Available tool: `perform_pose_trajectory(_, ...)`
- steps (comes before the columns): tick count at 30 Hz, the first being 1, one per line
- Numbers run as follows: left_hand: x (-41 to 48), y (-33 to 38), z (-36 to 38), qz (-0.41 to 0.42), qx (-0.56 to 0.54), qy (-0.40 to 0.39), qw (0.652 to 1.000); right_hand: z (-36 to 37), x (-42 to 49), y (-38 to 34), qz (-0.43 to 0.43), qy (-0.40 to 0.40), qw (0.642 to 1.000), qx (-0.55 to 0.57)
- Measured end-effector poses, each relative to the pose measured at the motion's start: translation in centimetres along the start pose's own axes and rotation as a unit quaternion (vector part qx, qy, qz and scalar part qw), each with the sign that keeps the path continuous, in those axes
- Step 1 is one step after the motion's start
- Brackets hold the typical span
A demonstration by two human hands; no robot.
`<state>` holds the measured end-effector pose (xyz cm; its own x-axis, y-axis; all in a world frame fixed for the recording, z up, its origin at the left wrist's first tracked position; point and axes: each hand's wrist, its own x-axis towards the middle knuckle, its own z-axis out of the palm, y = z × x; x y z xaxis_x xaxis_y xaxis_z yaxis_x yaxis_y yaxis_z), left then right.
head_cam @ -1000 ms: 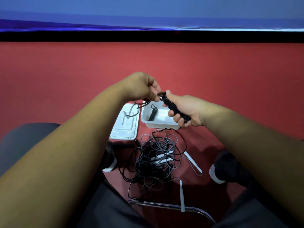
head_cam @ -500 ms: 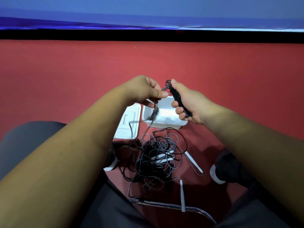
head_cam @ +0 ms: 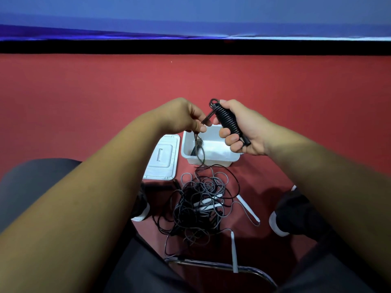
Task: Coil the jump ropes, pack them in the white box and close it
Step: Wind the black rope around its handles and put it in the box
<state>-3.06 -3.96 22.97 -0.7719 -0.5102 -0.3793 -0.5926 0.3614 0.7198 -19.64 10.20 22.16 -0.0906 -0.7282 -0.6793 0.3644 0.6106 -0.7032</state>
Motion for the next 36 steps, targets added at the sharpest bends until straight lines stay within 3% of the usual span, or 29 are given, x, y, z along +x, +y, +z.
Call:
perform_pose_trajectory(9, -0.3, -0.5, 0.1, 0.017, 0.023, -0.025, 0.999, 0.1, -1.0, 0.4, 0.094, -0.18, 0.979, 0.008)
perform_pose_trajectory(17, -0.8, -0.3, 0.4, 0.064, -0.023, -0.079, 0.995, 0.3, -2.3, 0.3, 0.12, -0.263, 0.956, -0.058)
perform_pose_trajectory(21, -0.7, -0.1, 0.3, 0.085, -0.013, -0.065, 0.994, 0.2, -2.3, 0.5, 0.145, -0.299, 0.939, -0.086)
perform_pose_trajectory(29, -0.7, 0.5, 0.5, 0.154, 0.054, -0.014, 0.987, 0.5, -1.9, 1.4, 0.158, -0.287, 0.917, -0.228)
perform_pose_trajectory(36, -0.4, 1.0, 0.4, 0.187, 0.047, 0.044, 0.98, -0.1, 0.0, 2.0, 0.111, -0.164, 0.923, -0.329)
